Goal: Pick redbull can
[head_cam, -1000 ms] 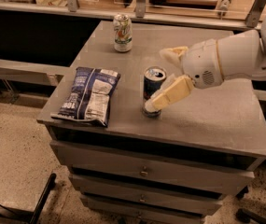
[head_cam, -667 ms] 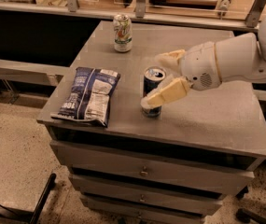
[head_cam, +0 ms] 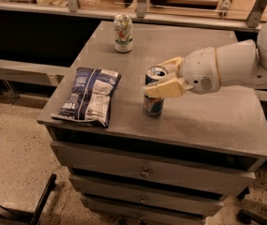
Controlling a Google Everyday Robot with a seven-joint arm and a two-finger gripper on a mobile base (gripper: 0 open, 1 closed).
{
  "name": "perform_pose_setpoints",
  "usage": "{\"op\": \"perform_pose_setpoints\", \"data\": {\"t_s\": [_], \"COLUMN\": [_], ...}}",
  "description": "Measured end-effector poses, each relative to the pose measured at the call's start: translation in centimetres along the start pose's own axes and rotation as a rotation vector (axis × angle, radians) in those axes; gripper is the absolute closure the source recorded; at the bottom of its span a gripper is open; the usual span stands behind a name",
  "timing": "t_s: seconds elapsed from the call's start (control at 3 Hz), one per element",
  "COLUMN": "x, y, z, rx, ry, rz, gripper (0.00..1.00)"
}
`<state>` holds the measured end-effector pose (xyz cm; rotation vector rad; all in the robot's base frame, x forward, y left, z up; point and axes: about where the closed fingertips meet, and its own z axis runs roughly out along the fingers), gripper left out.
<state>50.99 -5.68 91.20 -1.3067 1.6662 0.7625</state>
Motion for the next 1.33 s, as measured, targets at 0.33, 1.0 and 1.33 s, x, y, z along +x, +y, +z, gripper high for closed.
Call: {"op": "perform_pose_setpoints", "data": {"t_s": [0.33,1.0,1.33], "x": [-0.3,-2.9,-3.2], "y": [-0.7,-3.0,-3.1], "z": [-1.6,-8.9,-9.3], "rx": [0.003,0.113,0.12], "ry": [-0.065,-0.097,-0.098], "rz": [0.005,-0.058,-0.064], "gripper": [0.87,1.0,1.0]}}
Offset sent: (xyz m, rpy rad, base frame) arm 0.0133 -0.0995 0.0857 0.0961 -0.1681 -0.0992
